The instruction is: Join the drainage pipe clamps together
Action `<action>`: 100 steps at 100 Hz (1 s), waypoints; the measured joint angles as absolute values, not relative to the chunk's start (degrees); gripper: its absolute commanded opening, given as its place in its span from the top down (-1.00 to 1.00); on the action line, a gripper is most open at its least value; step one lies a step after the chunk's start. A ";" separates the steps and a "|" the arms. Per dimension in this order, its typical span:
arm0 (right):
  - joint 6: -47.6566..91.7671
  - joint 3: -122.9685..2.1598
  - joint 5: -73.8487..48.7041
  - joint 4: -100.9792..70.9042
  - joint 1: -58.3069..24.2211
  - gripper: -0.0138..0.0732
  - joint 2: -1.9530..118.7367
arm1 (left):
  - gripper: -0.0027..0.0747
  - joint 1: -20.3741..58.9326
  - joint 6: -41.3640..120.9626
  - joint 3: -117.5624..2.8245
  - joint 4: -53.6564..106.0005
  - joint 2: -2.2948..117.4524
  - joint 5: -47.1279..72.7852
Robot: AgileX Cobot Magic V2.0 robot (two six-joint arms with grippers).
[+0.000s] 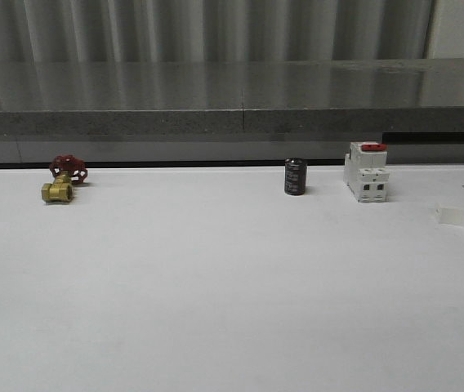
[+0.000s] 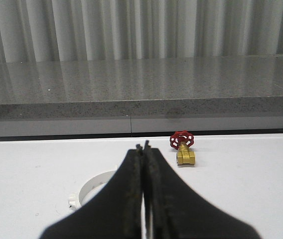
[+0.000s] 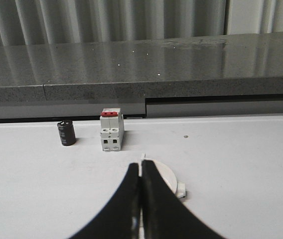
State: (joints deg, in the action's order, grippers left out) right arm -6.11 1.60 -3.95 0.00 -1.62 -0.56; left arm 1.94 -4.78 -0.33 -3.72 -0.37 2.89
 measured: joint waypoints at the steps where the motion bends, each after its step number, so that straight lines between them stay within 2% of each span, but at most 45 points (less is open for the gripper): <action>1: -6.11 1.60 -3.95 0.00 -1.62 0.84 -0.56 | 0.98 1.94 -4.78 -0.33 -3.72 -0.37 2.89; 47: -6.11 1.60 -3.95 0.00 -1.62 0.84 -0.56 | 0.98 1.94 -4.78 -0.33 -3.60 -0.37 3.01; 62: -6.11 1.60 -3.95 0.00 -1.62 0.84 -0.56 | 0.98 1.94 -4.78 -1.35 -1.68 -0.37 6.86; 77: -6.11 1.60 -3.95 0.00 -1.62 0.84 -0.56 | 0.98 1.94 -4.78 -8.05 2.05 1.64 12.38; 100: -6.11 1.60 -3.95 0.00 -1.62 0.84 -0.56 | 0.98 1.94 -4.78 -22.59 3.00 13.97 27.38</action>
State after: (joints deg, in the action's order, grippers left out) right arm -6.11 1.60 -3.95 0.00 -1.62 -0.56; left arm 1.94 -4.78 -22.59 3.00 13.97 27.38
